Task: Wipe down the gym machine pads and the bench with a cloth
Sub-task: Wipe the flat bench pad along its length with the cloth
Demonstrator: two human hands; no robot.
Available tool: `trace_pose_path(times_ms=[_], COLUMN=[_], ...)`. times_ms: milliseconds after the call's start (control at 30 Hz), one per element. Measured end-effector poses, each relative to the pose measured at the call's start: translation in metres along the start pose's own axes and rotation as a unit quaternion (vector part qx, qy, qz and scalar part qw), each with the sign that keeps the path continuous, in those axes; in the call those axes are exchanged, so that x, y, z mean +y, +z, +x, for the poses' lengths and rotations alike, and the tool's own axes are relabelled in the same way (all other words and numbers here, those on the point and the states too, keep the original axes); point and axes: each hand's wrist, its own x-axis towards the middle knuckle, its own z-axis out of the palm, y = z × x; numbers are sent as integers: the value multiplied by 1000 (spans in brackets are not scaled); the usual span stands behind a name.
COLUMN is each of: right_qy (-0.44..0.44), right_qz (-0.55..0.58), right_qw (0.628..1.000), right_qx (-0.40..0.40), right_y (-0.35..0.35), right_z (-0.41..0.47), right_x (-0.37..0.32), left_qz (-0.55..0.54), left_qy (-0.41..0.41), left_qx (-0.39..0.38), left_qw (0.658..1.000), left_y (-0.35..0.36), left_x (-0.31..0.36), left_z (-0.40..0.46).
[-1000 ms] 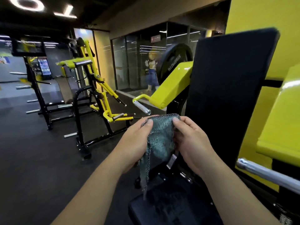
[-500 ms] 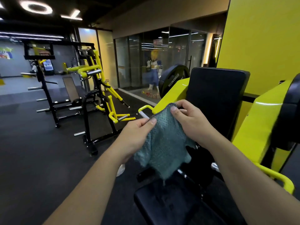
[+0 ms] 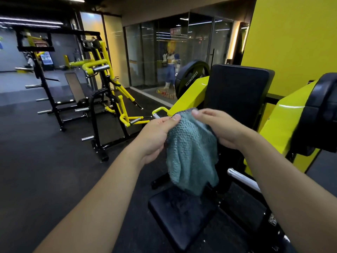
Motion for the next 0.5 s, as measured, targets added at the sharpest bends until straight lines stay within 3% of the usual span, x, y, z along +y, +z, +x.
trace_pose_path(times_ms=[100,167,367,500], right_qy=[99,114,89,61], right_qz=[-26,-40,49,118], right_qw=[984,975,980,984], right_qx=[-148,-188,-174,-115], right_y=[-21,-37,-77,-97], right_z=[-1,6,38,58], right_x=[7,13,11,19], left_qz=[30,25,-20,-68], left_qy=[22,24,9,19], left_qx=[60,94,140,177], left_qw=[997,995,990,982], left_y=[-4,-10,-14,0], left_x=[9,12,4,-6], left_z=[20,34,76,100])
